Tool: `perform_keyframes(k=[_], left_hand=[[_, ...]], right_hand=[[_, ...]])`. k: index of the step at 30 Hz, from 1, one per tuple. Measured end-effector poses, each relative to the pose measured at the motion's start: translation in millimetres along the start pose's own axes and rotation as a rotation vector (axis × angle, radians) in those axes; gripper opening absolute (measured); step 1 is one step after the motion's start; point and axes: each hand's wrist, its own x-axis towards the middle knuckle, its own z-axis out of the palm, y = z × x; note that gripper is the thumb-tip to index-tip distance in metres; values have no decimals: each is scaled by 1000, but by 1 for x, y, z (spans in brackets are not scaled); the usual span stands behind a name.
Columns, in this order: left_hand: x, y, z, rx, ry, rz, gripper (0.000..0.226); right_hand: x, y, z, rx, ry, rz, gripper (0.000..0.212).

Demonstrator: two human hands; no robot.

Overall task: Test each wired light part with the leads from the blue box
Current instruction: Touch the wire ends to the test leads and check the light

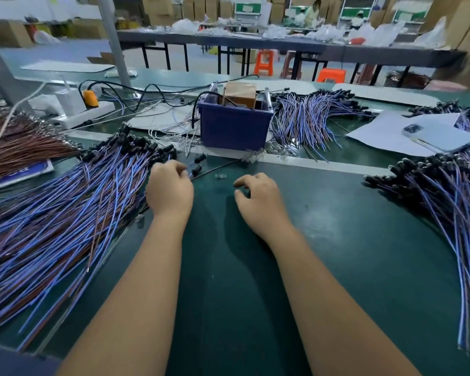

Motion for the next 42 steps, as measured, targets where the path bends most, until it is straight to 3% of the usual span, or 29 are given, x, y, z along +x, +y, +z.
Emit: perform_keyframes(k=[5,8,12,15,20,25,29,32,34,37,40,42], left_hand=[[0,11,-8,-386,118,131,13],[-15,35,-14,-713,23,159,9],[-41,65,-18,-1166,-404,159,18],[-54,76,-15,-1287,-824,105,32],[-66,72,-6,-1082,-1218,54,45],[-74,74,-8,-809,-1363,171,46],[-74,75,-9,-643,-1424,245,42],[-58,68,-17,-606,-1406,259,40],[-44,59,-23,-612,-1296,204,41],[-28,42,-20,-489,-932,114,41],[-20,30,-9,-468,-617,17,43],[-20,27,-4,-401,-519,24,42]], right_hand=[[0,-3,-2,251,94,11,19],[2,-7,-10,680,-2,196,23],[5,-15,-24,1230,-225,349,53],[4,-13,-30,1480,-272,398,71],[6,-4,-39,1597,-122,541,27],[5,3,-37,1219,-20,412,12],[7,4,-32,761,-75,257,15],[7,10,-30,563,34,217,24],[5,13,-28,446,63,179,19],[2,13,-25,183,69,103,2],[0,11,-23,-149,-24,63,27],[-1,6,-25,-195,-76,39,21]])
